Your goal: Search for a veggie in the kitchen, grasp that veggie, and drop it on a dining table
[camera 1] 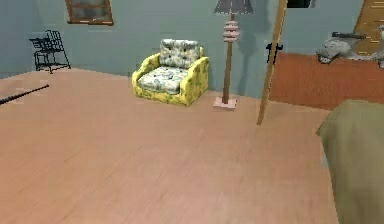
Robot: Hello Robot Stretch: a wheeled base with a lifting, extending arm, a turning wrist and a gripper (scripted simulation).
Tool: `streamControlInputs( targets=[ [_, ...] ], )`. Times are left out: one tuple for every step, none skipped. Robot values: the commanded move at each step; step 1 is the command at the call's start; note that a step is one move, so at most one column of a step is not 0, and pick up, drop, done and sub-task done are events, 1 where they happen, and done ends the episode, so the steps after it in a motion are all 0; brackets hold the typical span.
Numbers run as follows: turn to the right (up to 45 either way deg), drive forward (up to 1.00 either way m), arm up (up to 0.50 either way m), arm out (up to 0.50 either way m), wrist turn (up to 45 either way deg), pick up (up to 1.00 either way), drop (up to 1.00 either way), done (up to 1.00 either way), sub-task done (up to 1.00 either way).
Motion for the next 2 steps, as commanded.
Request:
streamControlInputs(
  targets=[
    [-6.0, 0.0, 0.0, 0.0, 0.0, 0.0, 0.0, 0.0, 0.0],
    [0.0, 0.3, 0.0, 0.0, 0.0, 0.0, 0.0, 0.0, 0.0]
  ],
)
